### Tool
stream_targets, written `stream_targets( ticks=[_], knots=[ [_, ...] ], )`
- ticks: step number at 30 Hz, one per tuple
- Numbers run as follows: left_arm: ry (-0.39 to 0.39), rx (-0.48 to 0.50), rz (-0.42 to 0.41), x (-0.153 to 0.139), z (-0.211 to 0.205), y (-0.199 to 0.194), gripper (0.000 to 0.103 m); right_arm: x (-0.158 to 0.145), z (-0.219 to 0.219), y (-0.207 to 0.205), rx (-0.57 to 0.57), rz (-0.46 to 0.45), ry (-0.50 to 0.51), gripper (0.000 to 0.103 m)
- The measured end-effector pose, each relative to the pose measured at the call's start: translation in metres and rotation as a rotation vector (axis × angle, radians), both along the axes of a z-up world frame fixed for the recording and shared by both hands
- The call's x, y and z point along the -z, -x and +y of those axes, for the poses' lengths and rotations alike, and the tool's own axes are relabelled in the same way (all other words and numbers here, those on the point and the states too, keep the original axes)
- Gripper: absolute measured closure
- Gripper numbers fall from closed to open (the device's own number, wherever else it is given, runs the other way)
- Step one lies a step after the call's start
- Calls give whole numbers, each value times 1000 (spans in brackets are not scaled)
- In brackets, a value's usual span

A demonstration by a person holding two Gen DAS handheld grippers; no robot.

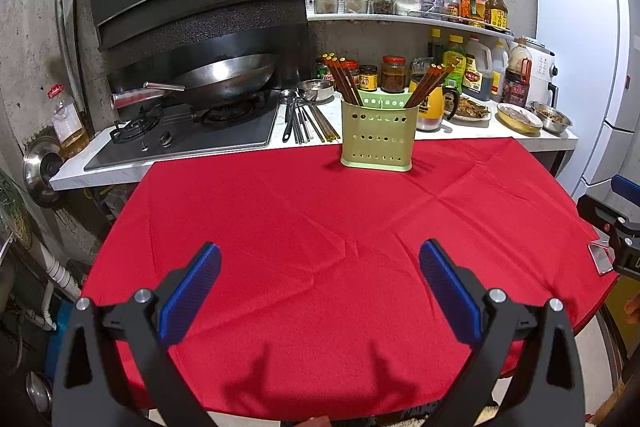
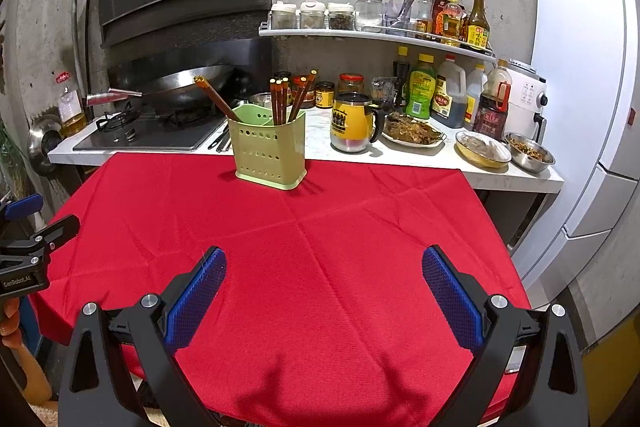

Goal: Organize utensils

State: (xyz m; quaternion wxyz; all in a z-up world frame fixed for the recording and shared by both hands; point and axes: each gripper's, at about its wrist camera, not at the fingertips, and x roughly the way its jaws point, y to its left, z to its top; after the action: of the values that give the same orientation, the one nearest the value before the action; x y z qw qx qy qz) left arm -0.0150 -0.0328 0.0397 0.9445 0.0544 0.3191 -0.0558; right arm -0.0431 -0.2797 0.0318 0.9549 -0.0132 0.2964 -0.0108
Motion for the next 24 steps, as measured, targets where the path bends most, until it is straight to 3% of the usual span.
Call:
stream_targets(
  ticks=[24],
  knots=[
    [0, -3, 3, 0, 2, -2, 6, 0, -3, -1, 0, 3, -3, 6]
  ],
)
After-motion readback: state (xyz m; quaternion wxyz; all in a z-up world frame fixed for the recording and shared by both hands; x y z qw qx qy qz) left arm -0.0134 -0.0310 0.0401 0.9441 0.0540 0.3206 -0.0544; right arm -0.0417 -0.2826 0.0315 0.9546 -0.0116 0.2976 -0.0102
